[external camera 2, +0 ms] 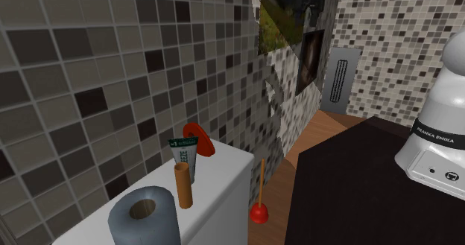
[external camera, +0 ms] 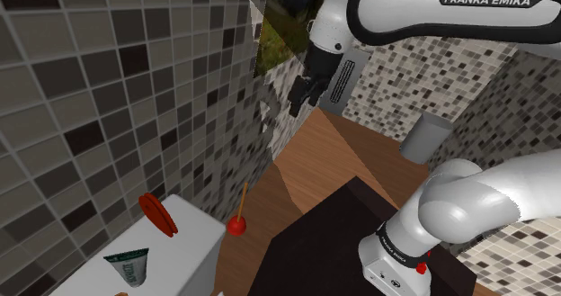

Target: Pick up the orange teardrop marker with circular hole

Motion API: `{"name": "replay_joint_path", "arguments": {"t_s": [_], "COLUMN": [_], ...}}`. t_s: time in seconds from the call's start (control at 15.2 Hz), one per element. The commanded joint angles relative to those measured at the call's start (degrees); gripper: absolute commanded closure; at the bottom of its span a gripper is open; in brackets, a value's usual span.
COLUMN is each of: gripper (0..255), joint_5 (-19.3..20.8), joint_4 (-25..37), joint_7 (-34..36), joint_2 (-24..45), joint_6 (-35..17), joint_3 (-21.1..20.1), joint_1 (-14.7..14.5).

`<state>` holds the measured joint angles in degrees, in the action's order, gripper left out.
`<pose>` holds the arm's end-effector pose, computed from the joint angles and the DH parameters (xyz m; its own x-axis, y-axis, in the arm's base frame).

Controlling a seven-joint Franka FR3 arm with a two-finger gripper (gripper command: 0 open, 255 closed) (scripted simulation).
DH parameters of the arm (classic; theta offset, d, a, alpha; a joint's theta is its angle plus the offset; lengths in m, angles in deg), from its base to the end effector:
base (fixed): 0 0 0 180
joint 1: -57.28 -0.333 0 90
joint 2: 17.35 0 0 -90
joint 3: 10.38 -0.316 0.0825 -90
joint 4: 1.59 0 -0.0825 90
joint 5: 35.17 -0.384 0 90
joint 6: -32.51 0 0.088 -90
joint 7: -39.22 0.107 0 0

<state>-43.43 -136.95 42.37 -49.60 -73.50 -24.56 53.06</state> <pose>0.3641 0.1449 0.5273 0.9805 0.1929 0.0383 0.1935 -0.9810 -0.0110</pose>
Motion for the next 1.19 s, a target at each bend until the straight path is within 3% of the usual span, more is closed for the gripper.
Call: {"name": "replay_joint_path", "arguments": {"t_s": [0.0,0.59,1.12], "gripper": [0,0,0], "joint_5": [-0.4,2.3,12.0], "joint_4": [0.1,4.4,13.0], "joint_7": [1.9,11.3,22.6], "joint_2": [3.3,19.7,37.7], "joint_6": [-3.3,-14.9,-21.9], "joint_3": [-2.2,-10.7,-15.3], "joint_1": [-0.4,-1.2,-3.2]}}
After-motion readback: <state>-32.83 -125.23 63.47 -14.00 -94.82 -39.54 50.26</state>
